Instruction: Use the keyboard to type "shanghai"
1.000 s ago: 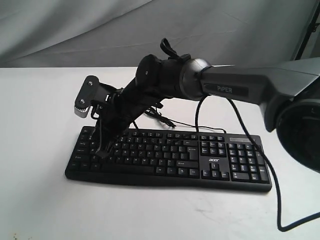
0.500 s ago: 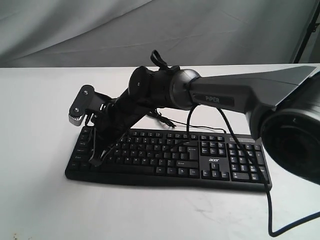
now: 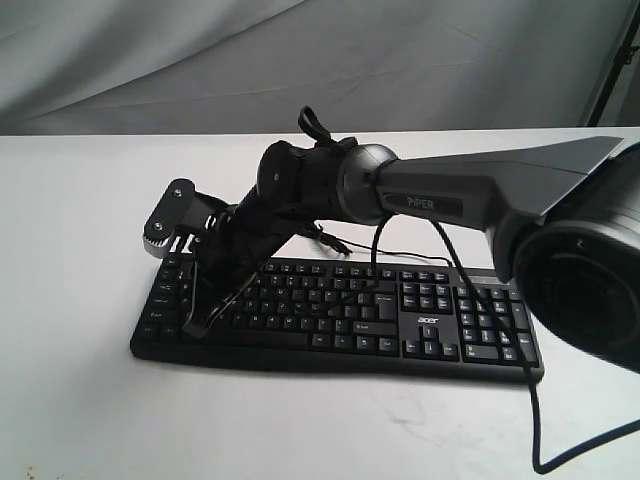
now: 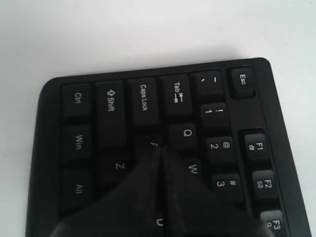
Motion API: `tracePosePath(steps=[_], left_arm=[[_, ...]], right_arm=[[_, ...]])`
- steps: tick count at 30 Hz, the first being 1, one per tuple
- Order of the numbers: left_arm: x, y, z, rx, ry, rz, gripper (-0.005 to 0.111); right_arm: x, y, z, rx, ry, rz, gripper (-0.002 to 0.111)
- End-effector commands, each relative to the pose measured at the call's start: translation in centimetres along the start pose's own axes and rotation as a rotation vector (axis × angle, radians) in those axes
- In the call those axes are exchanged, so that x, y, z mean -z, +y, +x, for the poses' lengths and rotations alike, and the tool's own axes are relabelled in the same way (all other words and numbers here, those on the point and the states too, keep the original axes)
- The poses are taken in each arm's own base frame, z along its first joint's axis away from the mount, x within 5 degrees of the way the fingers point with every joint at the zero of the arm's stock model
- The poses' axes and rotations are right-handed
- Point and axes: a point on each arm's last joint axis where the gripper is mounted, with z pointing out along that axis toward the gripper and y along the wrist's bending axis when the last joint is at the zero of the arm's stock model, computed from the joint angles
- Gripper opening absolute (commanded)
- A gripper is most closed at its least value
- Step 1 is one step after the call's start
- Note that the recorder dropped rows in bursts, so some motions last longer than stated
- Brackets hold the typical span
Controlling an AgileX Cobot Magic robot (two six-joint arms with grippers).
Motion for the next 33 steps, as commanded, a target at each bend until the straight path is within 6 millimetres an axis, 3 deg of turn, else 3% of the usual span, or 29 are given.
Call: tracePosePath(steps=[1,7,17,20,27,33], left_arm=[[0.0,0.0,0.0,0.002,-0.007,0.007,0.000],[0.0,0.0,0.0,0.002,-0.007,0.007,0.000],[0.0,0.0,0.0,0.002,-0.007,0.007,0.000],[0.0,0.0,0.0,0.002,-0.007,0.007,0.000],[0.0,0.0,0.0,0.002,-0.007,0.007,0.000],[0.0,0.0,0.0,0.002,-0.007,0.007,0.000]], right_arm=[[0.2,0.1,-0.2,0.007,0.006,-0.010,0.000],[-0.6,0.2,0.5,0.001,0.028,-0.031,0.000],[3.8,0.1,-1.5,0.076,0.039,0.015,0.000],[5.1,0.1,-0.6,0.053,0.066,0.017,0.000],[7.7,0.3,3.6,-0.059,0.050,0.051,0.000],[7.4,0.5,5.0,-0.077,0.045,0.075,0.000]])
